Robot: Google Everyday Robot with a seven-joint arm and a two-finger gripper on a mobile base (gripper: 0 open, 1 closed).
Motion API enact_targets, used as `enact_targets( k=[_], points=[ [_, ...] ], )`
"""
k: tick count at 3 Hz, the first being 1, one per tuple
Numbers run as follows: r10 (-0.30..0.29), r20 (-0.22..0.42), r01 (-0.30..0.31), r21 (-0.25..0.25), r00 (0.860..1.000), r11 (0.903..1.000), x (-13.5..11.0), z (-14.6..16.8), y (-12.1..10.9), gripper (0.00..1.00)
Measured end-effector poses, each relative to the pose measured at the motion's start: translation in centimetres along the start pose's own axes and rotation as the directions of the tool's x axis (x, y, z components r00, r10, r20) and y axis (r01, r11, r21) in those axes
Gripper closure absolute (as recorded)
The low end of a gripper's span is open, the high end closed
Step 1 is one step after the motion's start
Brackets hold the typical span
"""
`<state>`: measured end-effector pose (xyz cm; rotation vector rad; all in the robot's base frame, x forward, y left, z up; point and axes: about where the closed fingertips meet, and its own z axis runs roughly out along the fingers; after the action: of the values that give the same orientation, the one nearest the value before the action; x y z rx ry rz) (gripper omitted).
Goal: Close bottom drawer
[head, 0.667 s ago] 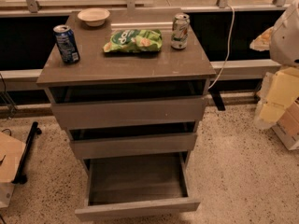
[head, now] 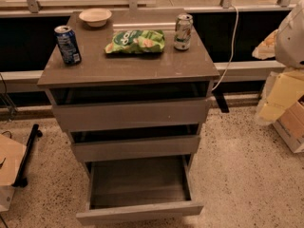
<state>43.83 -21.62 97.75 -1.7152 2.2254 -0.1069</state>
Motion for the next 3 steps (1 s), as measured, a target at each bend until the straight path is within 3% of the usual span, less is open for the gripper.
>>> enact_targets(
  k=[1, 2, 3],
  points=[
    [0.031, 0.034, -0.032, 0.027, 0.999, 0.9991, 0.7, 1.9, -0.4, 0.49],
    [0.023, 0.035, -0.024, 0.038, 0.999, 0.9990, 0.3, 1.3, -0.6, 0.72],
    [0.043, 0.013, -0.044, 0.024, 0.999, 0.9988, 0.4, 3.5, 0.4, 0.96]
  ],
)
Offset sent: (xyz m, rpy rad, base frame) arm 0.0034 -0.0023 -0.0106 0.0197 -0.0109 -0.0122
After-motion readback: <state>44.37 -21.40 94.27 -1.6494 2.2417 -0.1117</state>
